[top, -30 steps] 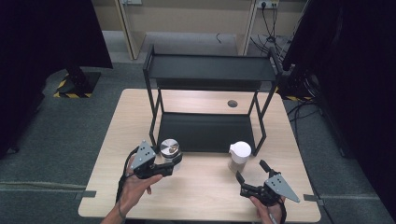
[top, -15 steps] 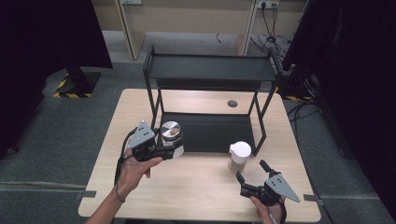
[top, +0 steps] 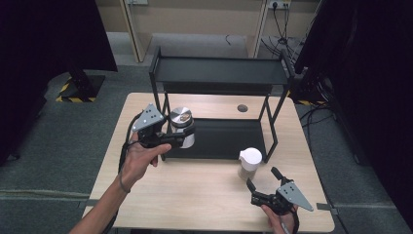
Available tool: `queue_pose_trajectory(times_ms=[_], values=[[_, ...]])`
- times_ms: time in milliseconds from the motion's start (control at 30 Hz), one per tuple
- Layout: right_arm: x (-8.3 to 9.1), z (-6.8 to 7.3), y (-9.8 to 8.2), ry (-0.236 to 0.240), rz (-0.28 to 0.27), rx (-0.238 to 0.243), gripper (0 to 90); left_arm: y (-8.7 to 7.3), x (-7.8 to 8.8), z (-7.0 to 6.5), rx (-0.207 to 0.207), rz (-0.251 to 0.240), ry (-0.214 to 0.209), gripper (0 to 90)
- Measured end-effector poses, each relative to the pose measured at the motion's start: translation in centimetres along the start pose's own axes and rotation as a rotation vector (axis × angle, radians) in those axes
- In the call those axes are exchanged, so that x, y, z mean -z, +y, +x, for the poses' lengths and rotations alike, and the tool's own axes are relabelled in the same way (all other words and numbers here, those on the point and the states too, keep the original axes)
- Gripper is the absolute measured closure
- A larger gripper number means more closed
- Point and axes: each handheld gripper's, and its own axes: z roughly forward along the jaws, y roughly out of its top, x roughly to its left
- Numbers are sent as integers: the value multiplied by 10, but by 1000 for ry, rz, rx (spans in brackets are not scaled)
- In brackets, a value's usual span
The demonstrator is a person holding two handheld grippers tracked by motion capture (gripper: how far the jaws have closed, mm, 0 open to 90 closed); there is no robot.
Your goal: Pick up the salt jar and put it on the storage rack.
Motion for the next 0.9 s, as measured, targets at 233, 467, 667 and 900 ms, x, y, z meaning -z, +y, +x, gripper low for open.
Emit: queue_pose_trajectory(times_ms=[233, 467, 667, 900], values=[[1, -1, 0, -1, -3, -3, 7, 28, -8, 2, -11, -3, 10, 310], [0, 0, 0, 3, 1, -5, 7, 59, -15, 4, -13, 12, 20, 310], [0, -1, 0, 3, -1, -5, 7, 81, -19, 7, -9, 12, 29, 310], [-1, -1, 0, 6, 3, -4, 7, 100, -27, 8, -4, 18, 47, 310]])
